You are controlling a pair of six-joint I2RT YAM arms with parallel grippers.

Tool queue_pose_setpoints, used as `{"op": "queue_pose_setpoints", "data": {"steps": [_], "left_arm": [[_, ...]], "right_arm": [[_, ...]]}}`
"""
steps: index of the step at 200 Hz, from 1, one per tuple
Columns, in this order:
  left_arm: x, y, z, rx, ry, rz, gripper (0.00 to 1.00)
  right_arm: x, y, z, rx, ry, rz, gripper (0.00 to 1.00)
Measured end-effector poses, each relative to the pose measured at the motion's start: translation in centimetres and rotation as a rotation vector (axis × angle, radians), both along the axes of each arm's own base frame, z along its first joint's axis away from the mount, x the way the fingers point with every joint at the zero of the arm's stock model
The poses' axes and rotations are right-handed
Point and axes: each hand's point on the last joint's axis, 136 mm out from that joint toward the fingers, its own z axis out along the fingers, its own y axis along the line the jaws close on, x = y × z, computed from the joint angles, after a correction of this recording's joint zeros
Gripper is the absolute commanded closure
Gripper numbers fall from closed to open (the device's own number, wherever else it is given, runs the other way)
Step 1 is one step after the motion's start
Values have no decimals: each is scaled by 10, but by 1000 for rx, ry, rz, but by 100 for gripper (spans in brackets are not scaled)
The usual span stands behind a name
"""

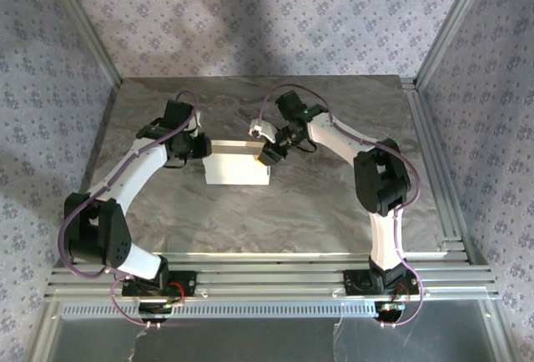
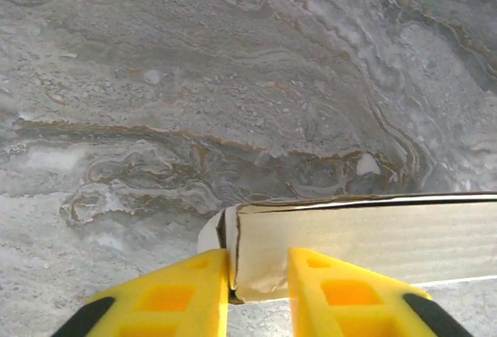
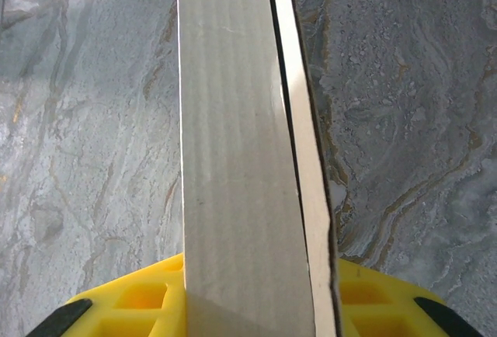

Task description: Fold the paper box

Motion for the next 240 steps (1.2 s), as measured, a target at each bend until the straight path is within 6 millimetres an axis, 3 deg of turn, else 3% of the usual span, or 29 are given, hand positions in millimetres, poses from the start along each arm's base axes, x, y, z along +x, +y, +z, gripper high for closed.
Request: {"op": "queue_pose_setpoints", "data": {"steps": [50,118,194,240], "left_arm": [[-4,-7,6,-84,22,47,62],[-5,-7,7,-116,40,73,60],[-14,7,10,-156,86,133,55],[-9,9,28,-229,76,168,55]], "right_arm": [[0,0,1,-4,-32,12,69],[1,0,1,-8,-44,17,68],[5,0,2,-8,-69,18,69],[6,0,2,-10,-74,16,69]]}}
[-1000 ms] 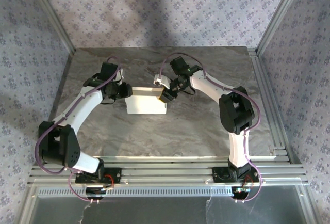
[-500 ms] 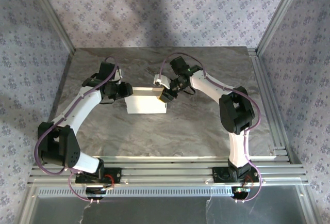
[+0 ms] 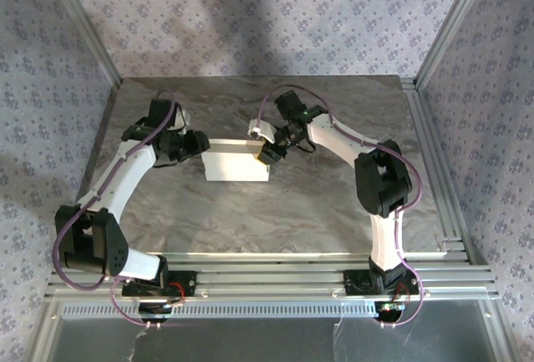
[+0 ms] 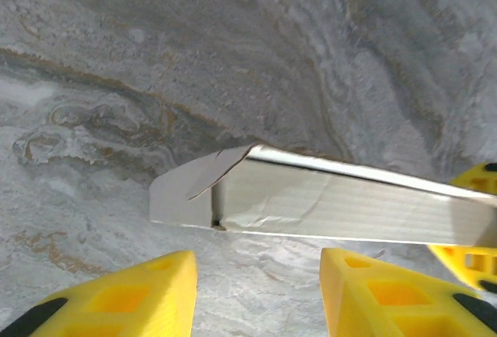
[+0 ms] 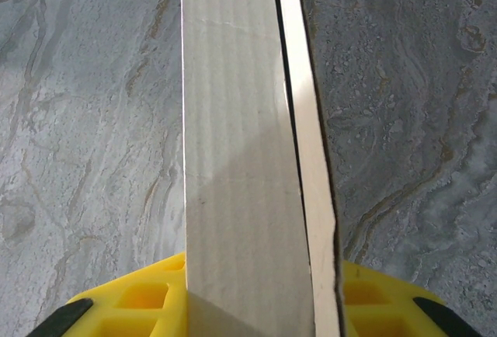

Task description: Fold the paper box

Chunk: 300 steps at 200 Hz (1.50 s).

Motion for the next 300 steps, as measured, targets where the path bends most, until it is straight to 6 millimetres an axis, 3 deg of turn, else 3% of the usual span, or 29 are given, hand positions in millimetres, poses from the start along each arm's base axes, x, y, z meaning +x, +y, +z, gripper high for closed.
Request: {"op": "queue_pose_setpoints", "data": {"steps": [20,39,56,77,104,124,216,258,300], "left_arm": [[10,7,23,-19,-46,21,64],[22,14,46,-2,-89,12,80],[35,15,58,42,-111,-30,84],[41,15,42,92,-76,-99,84],[29,12,6,153,38,-209,84],[18,8,-8,202,84,-288,80],[18,17,-9,316,63,-346,68],[25,12,-4,304,30,-362,78],[33,7,-15,283,52,-374,83]], "right_arm": [[0,0,0,0,0,0,69],[0,0,0,0,0,0,69],[0,0,0,0,0,0,68],[0,0,0,0,0,0,68],[0,0,0,0,0,0,69],[0,0,0,0,0,0,68],[0,0,0,0,1,0,68],[0,0,0,0,1,0,69],[0,0,0,0,1,0,69]]}}
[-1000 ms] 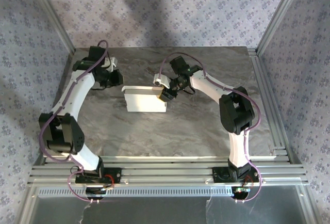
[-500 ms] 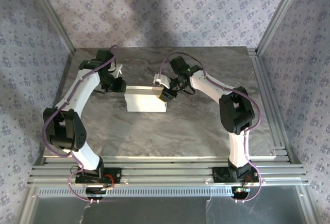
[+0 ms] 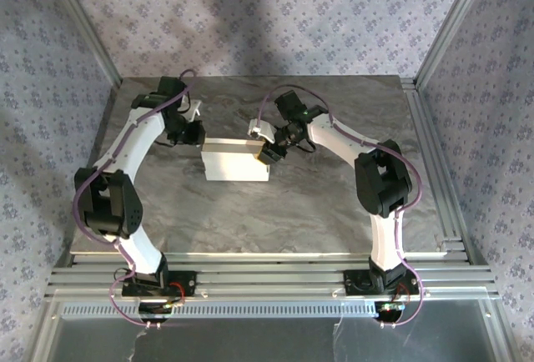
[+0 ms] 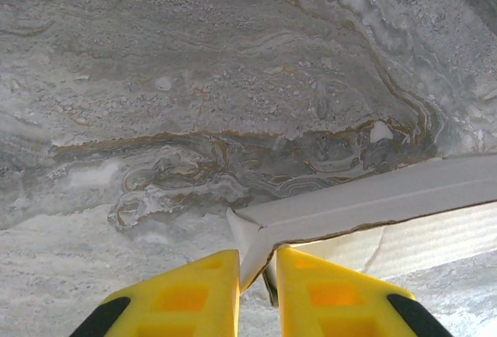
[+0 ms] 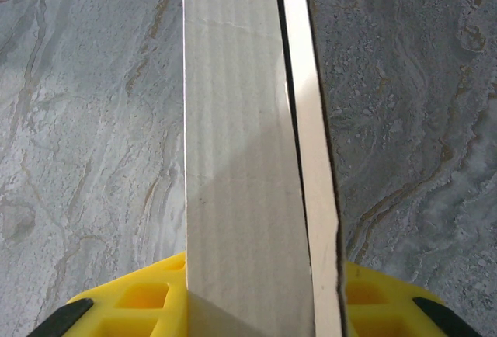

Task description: Fold the paper box

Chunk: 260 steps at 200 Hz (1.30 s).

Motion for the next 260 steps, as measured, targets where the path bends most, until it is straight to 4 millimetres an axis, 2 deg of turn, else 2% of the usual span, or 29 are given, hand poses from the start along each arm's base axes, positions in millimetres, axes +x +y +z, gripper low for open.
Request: {"op": "queue_pose_setpoints", "data": {"steps": [75,260], "left_arm": [[4,-4,0,-9,0,3,100],[-4,-7,-2,-52,-73,84,100]], "right_arm": [[1,0,0,2,-4,-1,69],[1,0,1,2,-2,-3,69]]}}
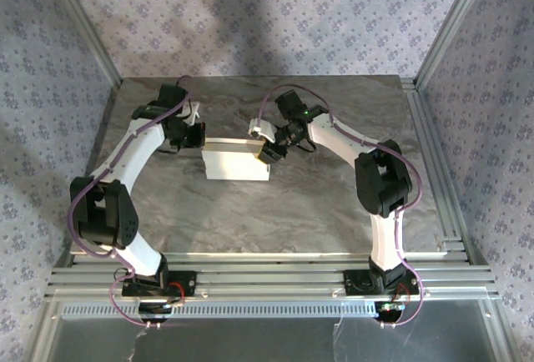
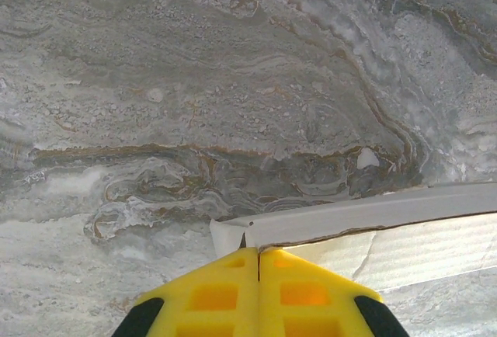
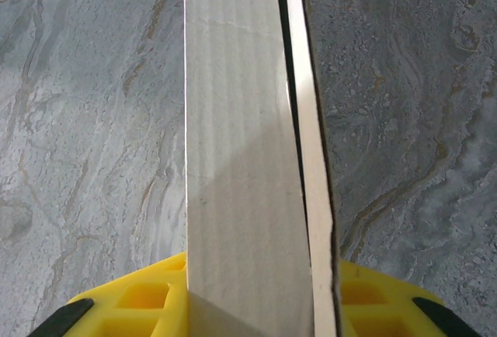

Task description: Fold the paper box

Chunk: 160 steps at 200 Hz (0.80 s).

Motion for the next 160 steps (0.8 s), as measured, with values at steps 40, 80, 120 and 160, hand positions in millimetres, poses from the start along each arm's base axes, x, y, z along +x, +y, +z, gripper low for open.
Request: {"op": "queue_pose_setpoints", "data": {"steps": [40,80,120,160], "left_arm": [[-1,0,-1,-1,-24,11,100],[-7,-1,-4,3,-60,20,100],[-10,0,-5,-4,-108,32,100],[-13,0,-7,-7,-162,41,100]], "right_arm": [[0,0,0,-1,4,-3,68],[0,-1,0,-1,8,-10,68],[1,-1,0,-1,8,-10,69],[1,-1,0,0,10,-13,65]]}}
